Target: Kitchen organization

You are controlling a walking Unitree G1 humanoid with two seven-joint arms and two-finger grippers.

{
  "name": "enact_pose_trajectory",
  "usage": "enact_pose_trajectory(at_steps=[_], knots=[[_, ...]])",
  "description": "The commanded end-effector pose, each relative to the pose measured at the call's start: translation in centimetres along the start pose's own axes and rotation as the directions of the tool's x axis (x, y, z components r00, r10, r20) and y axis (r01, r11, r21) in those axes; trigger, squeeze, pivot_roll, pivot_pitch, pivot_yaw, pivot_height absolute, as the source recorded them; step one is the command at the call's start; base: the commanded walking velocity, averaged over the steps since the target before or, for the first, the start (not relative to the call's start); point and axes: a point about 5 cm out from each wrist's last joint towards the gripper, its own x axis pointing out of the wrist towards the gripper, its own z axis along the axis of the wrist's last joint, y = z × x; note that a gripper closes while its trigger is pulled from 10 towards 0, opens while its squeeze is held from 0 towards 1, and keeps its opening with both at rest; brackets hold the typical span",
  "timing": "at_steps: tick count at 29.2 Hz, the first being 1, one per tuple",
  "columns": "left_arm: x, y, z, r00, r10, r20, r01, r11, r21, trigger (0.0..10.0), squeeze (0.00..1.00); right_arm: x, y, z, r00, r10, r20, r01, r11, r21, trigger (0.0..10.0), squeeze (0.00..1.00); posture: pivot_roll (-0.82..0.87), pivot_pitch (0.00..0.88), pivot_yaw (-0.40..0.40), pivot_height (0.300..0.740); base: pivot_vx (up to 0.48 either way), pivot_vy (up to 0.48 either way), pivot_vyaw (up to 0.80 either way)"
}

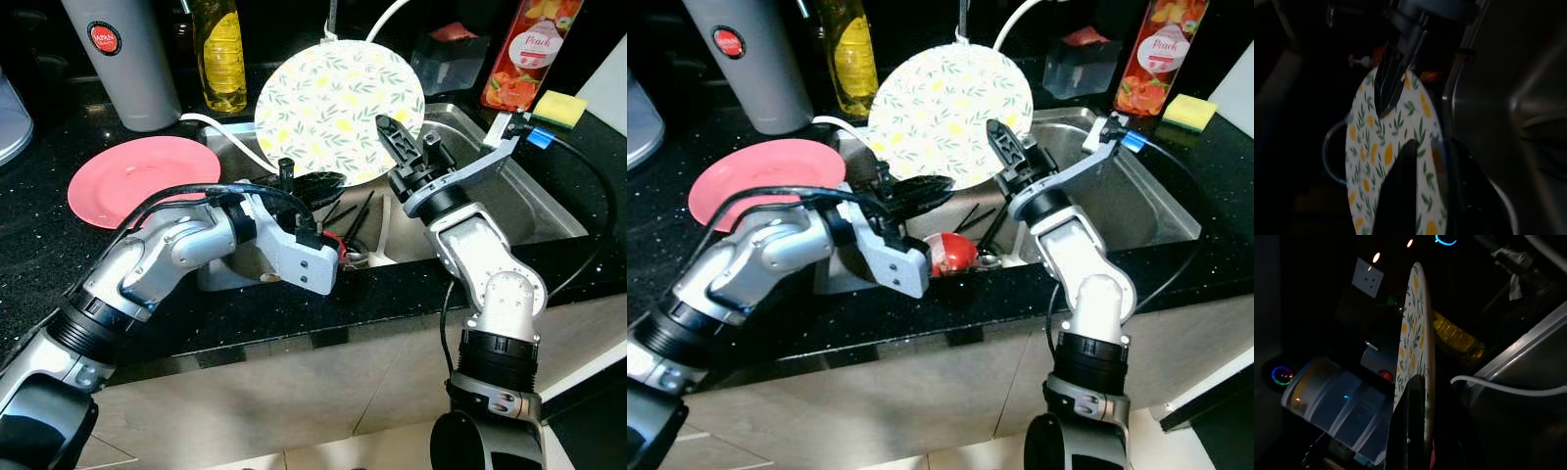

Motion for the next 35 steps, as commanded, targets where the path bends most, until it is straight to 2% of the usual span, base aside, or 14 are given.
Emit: enact_pose_trajectory(at_steps=[1, 2, 3, 5, 10, 14, 15, 16, 21, 24, 26, 28, 32, 35], knots=[[-0.4, 0.4, -0.2, 0.999, 0.019, -0.034, -0.024, 0.989, -0.143, 10.0, 1.00, -0.2, -0.6, 0.2, 0.999, -0.041, 0.013, 0.041, 0.999, -0.021, 10.0, 0.00, 0.11, 0.085, -0.001, 0.740, 0.000, 0.000, 0.00], [-0.4, 0.4, -0.2, 0.999, 0.019, -0.034, -0.024, 0.989, -0.143, 10.0, 1.00, -0.2, -0.6, 0.2, 0.999, -0.041, 0.013, 0.041, 0.999, -0.021, 10.0, 0.00, 0.11, 0.085, -0.001, 0.740, 0.000, 0.000, 0.00], [-0.5, 0.2, 0.2, 0.999, 0.004, -0.044, -0.019, 0.937, -0.350, 10.0, 0.00, -0.2, -0.8, 0.4, 0.998, -0.058, 0.034, 0.059, 0.998, -0.029, 10.0, 0.00, 0.11, 0.085, -0.001, 0.740, 0.000, 0.000, 0.00], [-0.5, 0.0, 0.6, 0.999, -0.012, -0.033, -0.005, 0.887, -0.462, 10.0, 0.00, -0.2, -1.0, 0.6, 0.996, -0.070, 0.046, 0.072, 0.997, -0.033, 10.0, 0.00, 0.11, 0.085, -0.001, 0.740, 0.000, 0.000, 0.00], [-0.7, -0.6, 1.0, 0.998, -0.060, -0.001, 0.032, 0.552, -0.833, 10.0, 0.00, -0.3, -2.3, 1.9, 0.980, -0.169, 0.105, 0.182, 0.974, -0.134, 10.0, 0.00, 0.11, 0.085, 0.000, 0.740, 0.000, 0.000, 0.00], [-0.7, -0.4, 0.5, 0.997, -0.064, -0.031, 0.003, 0.468, -0.884, 10.0, 0.00, -0.3, -2.5, 2.2, 0.975, -0.192, 0.114, 0.213, 0.953, -0.216, 10.0, 0.00, 0.11, 0.084, 0.001, 0.740, 0.000, 0.000, 0.00], [-0.5, -0.3, -0.5, 0.993, -0.088, -0.077, -0.049, 0.291, -0.956, 10.0, 0.00, -0.3, -3.2, 1.9, 0.963, -0.255, 0.088, 0.264, 0.818, -0.512, 10.0, 0.00, 0.11, 0.081, 0.002, 0.740, 0.000, 0.000, 0.00], [-0.5, -0.3, -0.5, 0.993, -0.088, -0.077, -0.049, 0.291, -0.956, 10.0, 0.00, -0.3, -3.2, 1.9, 0.963, -0.255, 0.088, 0.264, 0.818, -0.512, 10.0, 0.00, 0.11, 0.081, 0.002, 0.740, 0.000, 0.000, 0.00], [-0.4, 0.1, -1.7, 0.978, -0.114, -0.173, -0.163, 0.096, -0.982, 10.0, 0.00, -0.4, -4.5, -0.7, 0.946, -0.322, -0.039, 0.112, 0.437, -0.893, 10.0, 0.00, 0.11, 0.074, -0.001, 0.740, 0.000, 0.000, 0.00], [-0.6, 0.3, -1.8, 0.969, -0.116, -0.217, -0.209, 0.081, -0.975, 10.0, 0.00, -0.5, -5.2, -1.8, 0.928, -0.366, -0.077, 0.071, 0.374, -0.925, 10.0, 0.00, 0.11, 0.072, -0.002, 0.740, 0.000, 0.000, 0.00], [-0.7, 0.3, -1.8, 0.961, -0.131, -0.243, -0.235, 0.071, -0.969, 10.0, 0.00, -0.5, -5.6, -2.5, 0.916, -0.385, -0.110, 0.083, 0.452, -0.888, 10.0, 0.00, 0.11, 0.069, -0.003, 0.740, 0.000, 0.000, 0.00], [-0.7, 0.2, -1.7, 0.956, -0.142, -0.255, -0.248, 0.067, -0.966, 10.0, 0.00, -0.4, -5.7, -3.1, 0.912, -0.390, -0.127, 0.156, 0.616, -0.772, 10.0, 1.00, 0.11, 0.069, -0.003, 0.740, 0.000, 0.000, 0.00], [-0.6, 0.0, -1.5, 0.950, -0.158, -0.270, -0.262, 0.073, -0.962, 10.0, 0.00, -0.4, -6.0, -2.8, 0.920, -0.382, -0.089, 0.242, 0.732, -0.637, 10.0, 1.00, 0.11, 0.069, -0.003, 0.740, 0.000, 0.000, 0.00], [-0.3, -0.1, -1.0, 0.943, -0.176, -0.281, -0.276, 0.051, -0.960, 10.0, 0.00, -0.3, -6.4, -1.1, 0.925, -0.376, 0.046, 0.368, 0.864, -0.344, 10.0, 1.00, 0.11, 0.076, -0.002, 0.740, 0.000, 0.000, 0.00]])
